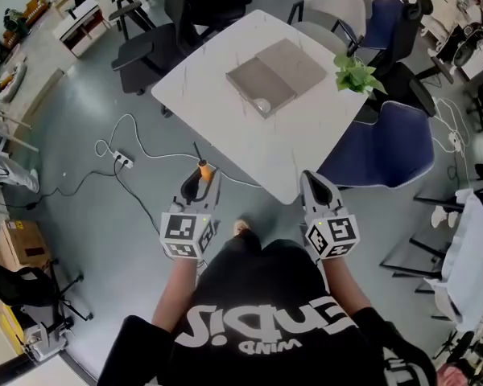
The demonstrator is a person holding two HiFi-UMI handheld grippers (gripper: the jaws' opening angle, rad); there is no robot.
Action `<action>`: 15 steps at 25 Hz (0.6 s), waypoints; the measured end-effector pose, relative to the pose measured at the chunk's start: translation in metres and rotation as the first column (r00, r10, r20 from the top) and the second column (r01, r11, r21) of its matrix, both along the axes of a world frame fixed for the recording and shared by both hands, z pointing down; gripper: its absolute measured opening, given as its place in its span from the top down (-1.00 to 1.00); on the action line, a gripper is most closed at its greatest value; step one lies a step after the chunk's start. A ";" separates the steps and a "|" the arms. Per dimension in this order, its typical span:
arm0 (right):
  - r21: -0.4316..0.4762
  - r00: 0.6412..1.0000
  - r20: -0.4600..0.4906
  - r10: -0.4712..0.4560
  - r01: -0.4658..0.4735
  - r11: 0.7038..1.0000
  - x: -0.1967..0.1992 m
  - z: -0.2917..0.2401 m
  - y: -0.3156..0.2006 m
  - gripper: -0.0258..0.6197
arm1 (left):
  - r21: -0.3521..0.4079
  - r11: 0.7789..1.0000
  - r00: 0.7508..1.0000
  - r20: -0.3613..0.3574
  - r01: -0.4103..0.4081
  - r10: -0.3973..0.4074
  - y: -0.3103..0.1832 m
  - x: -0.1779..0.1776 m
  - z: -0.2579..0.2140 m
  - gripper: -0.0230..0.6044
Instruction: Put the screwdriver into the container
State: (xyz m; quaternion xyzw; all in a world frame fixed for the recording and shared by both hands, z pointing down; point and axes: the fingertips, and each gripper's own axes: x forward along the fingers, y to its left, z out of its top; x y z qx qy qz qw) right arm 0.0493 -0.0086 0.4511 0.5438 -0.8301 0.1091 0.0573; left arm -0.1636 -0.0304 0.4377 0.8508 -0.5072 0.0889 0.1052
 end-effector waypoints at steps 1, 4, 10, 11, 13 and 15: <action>-0.003 1.000 -0.002 0.005 -0.005 1.000 0.001 0.000 -0.005 0.88 | -0.001 1.000 1.000 -0.004 -0.006 0.006 -0.007 0.001 0.000 0.51; -0.012 1.000 -0.004 0.018 -0.018 1.000 0.003 -0.001 -0.020 0.88 | -0.008 1.000 1.000 -0.016 -0.010 0.010 -0.026 0.002 0.000 0.51; -0.007 1.000 -0.002 0.026 -0.026 1.000 0.011 -0.004 -0.051 0.88 | -0.012 1.000 1.000 -0.019 -0.011 0.010 -0.055 0.007 -0.001 0.51; -0.006 1.000 0.000 0.021 -0.021 1.000 0.012 -0.003 -0.056 0.88 | -0.011 1.000 1.000 -0.020 -0.007 0.006 -0.059 0.008 0.000 0.51; -0.003 1.000 -0.003 0.010 -0.010 1.000 0.015 -0.002 -0.066 0.88 | -0.010 1.000 1.000 -0.023 0.004 -0.004 -0.068 0.010 0.001 0.51; -0.001 1.000 -0.008 -0.002 0.002 1.000 0.020 -0.002 -0.077 0.88 | -0.011 1.000 1.000 -0.027 0.016 -0.016 -0.077 0.014 0.001 0.51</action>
